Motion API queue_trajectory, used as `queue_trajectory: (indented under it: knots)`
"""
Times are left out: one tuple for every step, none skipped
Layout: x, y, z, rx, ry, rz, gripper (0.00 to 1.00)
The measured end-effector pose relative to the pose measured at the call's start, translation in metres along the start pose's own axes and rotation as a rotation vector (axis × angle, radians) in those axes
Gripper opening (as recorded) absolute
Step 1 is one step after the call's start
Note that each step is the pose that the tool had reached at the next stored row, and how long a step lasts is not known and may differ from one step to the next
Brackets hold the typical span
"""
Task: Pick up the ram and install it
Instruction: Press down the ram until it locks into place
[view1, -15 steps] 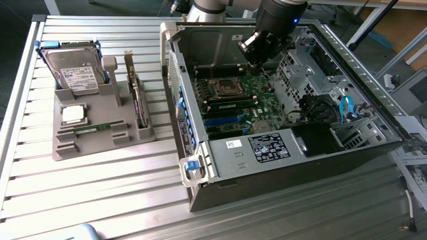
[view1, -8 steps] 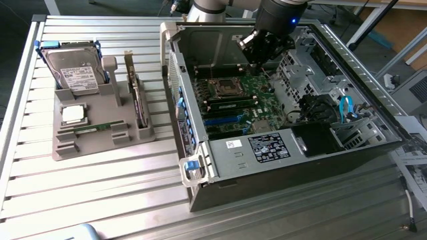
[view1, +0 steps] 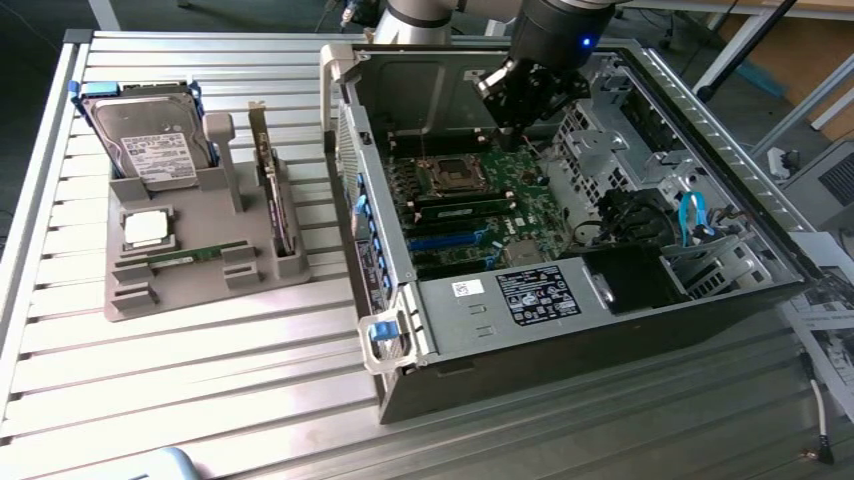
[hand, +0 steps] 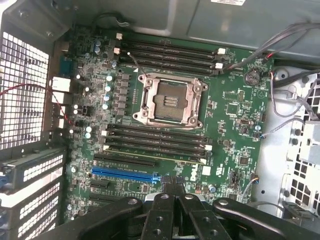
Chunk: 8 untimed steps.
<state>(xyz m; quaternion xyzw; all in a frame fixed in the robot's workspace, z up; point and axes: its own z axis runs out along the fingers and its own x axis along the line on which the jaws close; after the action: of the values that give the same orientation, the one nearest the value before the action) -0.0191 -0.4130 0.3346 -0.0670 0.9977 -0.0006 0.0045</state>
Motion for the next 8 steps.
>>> queue_trajectory:
  knots:
    - [0.0, 0.0, 0.0, -0.0002, 0.0018, 0.0, 0.11]
    - [-0.0001, 0.0, 0.0, -0.0004, 0.0034, 0.0, 0.11]
    - [0.0, 0.0, 0.0, -0.0006, 0.0047, 0.0, 0.11]
    - [0.0, 0.0, 0.0, -0.0007, 0.0052, 0.0, 0.11]
    - [0.0, 0.0, 0.0, -0.0008, 0.0052, 0.0, 0.11]
    - [0.0, 0.0, 0.0, -0.0008, 0.0053, 0.0, 0.11]
    - [0.0, 0.0, 0.0, -0.0008, 0.0052, 0.0, 0.11]
    - [0.0, 0.0, 0.0, -0.0008, 0.0058, 0.0, 0.11]
